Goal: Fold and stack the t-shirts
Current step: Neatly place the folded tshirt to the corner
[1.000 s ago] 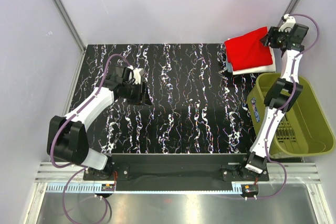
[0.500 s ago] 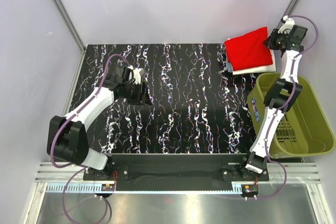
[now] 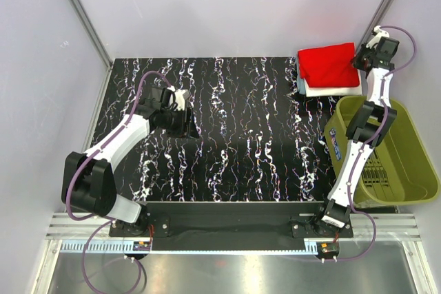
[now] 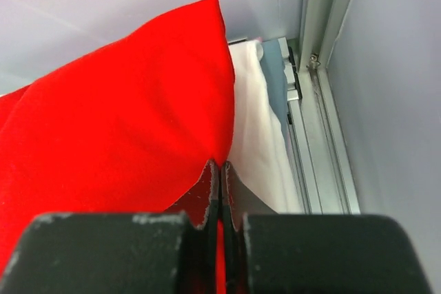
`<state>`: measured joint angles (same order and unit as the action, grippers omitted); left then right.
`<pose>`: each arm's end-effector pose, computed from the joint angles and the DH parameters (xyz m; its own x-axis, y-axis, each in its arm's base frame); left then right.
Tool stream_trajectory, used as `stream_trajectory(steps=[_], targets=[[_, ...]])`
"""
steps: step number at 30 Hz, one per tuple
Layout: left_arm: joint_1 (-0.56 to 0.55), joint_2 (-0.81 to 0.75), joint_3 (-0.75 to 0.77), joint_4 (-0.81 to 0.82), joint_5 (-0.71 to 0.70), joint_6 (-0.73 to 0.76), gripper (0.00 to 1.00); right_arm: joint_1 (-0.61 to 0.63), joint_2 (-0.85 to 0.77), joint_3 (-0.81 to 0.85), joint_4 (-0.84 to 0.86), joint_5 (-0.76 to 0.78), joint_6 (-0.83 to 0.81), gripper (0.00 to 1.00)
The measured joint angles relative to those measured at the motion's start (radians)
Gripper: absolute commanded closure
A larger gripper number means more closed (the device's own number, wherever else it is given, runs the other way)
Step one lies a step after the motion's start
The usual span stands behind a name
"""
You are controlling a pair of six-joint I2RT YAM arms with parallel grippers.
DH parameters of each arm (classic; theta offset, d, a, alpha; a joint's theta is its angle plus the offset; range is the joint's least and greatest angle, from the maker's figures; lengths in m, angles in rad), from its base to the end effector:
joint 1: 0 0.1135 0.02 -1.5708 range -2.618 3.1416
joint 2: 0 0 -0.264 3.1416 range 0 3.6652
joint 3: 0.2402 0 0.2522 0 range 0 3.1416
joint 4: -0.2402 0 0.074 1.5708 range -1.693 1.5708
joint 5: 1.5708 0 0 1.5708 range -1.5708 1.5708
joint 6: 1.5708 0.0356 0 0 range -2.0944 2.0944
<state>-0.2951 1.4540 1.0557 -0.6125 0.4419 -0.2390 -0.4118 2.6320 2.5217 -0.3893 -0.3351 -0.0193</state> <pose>0.2775 -0.1003 0.2460 -0.9013 0.0503 -0.4303 0.2747 0.8344 -0.4778 0.5499 -0.2274 0.2234 -0.4411 0.1728 -0.8807 0.1050 0.9845 0.1406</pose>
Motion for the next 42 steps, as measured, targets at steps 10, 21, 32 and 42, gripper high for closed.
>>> stream_trajectory(steps=[10,21,32,42], targets=[[0.0,0.0,0.0,0.0,0.0,0.0,0.41,0.01,-0.013,-0.009,-0.002,0.065,0.066,0.58],[0.0,-0.01,0.0,0.0,-0.001,0.0,0.41,0.014,-0.15,-0.07,-0.055,0.162,0.096,0.4],[0.0,-0.059,0.0,0.001,0.002,0.0,0.41,0.309,-0.348,-0.204,-0.006,0.349,-0.033,0.54],[0.0,-0.074,0.0,0.002,0.007,0.0,0.41,0.409,-0.196,-0.184,-0.001,0.413,-0.158,0.66]])
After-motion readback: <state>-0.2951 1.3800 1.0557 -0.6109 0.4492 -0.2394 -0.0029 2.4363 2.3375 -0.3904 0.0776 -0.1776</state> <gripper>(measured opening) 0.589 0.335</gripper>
